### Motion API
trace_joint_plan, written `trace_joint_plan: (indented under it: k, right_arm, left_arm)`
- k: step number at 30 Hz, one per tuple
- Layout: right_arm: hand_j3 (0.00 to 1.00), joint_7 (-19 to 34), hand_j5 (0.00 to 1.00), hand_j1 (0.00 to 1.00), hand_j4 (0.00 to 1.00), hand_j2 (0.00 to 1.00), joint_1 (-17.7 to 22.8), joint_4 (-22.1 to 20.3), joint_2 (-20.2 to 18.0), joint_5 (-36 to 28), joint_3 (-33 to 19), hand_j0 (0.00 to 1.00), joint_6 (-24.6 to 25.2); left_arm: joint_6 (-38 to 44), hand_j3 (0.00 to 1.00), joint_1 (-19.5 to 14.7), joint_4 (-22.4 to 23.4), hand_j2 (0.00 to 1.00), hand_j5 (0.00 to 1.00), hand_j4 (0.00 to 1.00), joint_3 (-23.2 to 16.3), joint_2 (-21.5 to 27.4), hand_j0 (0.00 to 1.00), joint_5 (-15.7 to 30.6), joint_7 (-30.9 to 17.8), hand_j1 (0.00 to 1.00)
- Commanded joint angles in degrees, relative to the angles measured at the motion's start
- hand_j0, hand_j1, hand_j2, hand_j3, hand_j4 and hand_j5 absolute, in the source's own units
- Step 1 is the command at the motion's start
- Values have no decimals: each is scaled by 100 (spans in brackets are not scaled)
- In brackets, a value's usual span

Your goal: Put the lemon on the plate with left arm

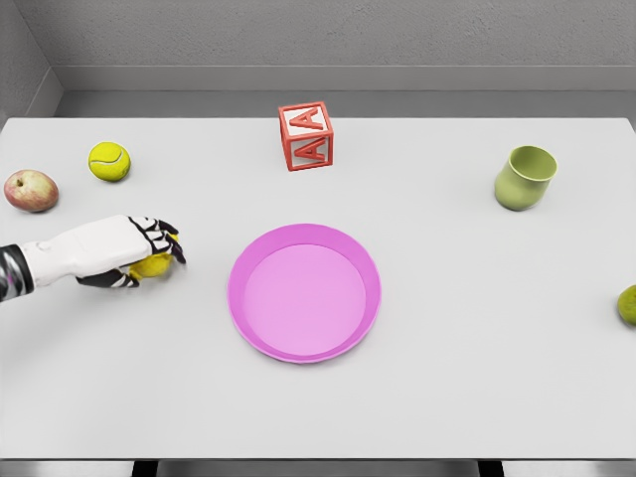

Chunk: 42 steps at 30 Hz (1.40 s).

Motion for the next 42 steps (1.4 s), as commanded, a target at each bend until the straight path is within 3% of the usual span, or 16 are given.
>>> trace_joint_plan:
  k: [1,13,21,31,42]
  right_arm:
    - [100,1,100,100,100,100,0,6,1,-1,0,100,0]
    - [100,1,100,100,100,100,0,-3,1,-1,0,100,0]
    - [100,1,100,100,100,100,0,6,1,-1,0,100,0]
    - [100,1,100,100,100,100,0,6,1,-1,0,100,0]
    - [100,1,100,100,100,100,0,6,1,-1,0,100,0]
  left_arm:
    - [9,70,0,-13,70,70,70,32,8,70,118,13,70]
    - [9,70,-44,-250,70,70,70,172,-107,70,443,21,70]
    - [9,70,-62,-865,70,70,70,102,-247,70,496,-5,70]
    - [9,70,-9,-1208,70,70,70,32,-502,70,478,-22,70]
    - [9,70,-114,-1331,70,70,70,-530,-1003,70,434,-172,70]
